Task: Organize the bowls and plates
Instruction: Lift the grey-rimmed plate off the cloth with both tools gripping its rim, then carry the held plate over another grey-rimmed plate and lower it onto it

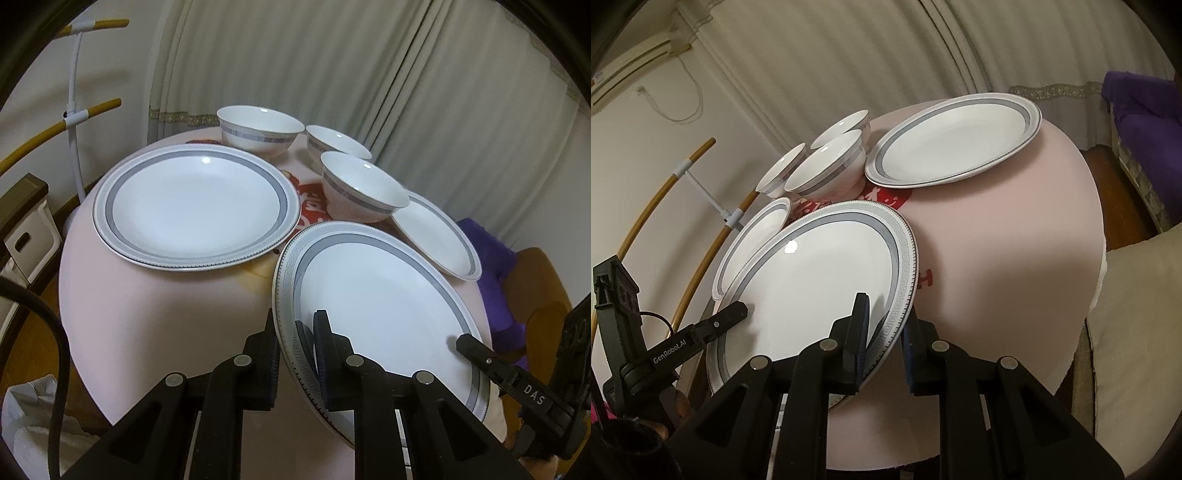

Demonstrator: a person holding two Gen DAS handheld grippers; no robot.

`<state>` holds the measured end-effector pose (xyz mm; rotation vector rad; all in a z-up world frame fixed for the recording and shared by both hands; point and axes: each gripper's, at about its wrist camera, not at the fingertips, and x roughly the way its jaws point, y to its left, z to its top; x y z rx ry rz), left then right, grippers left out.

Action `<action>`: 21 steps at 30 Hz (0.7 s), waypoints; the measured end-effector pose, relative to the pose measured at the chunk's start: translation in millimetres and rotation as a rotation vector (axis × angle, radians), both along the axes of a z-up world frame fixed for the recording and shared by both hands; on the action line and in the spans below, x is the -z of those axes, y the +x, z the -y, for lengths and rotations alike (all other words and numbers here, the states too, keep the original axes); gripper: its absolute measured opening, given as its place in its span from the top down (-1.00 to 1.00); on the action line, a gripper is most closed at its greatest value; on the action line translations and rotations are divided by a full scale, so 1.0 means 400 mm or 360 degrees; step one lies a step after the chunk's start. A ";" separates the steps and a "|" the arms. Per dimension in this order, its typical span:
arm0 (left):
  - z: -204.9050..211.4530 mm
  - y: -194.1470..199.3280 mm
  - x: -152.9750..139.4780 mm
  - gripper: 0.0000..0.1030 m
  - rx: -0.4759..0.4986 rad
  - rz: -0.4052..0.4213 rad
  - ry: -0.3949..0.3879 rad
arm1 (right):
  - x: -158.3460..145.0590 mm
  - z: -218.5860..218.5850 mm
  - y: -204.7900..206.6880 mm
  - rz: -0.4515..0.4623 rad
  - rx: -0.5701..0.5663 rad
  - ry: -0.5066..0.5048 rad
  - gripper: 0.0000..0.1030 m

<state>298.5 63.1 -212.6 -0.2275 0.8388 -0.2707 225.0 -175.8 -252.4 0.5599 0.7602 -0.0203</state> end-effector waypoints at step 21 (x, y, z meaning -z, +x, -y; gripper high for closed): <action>-0.113 -0.082 -0.075 0.74 -0.0190 0.0120 0.0049 | -0.063 -0.094 0.059 0.0068 -0.0170 -0.0029 0.67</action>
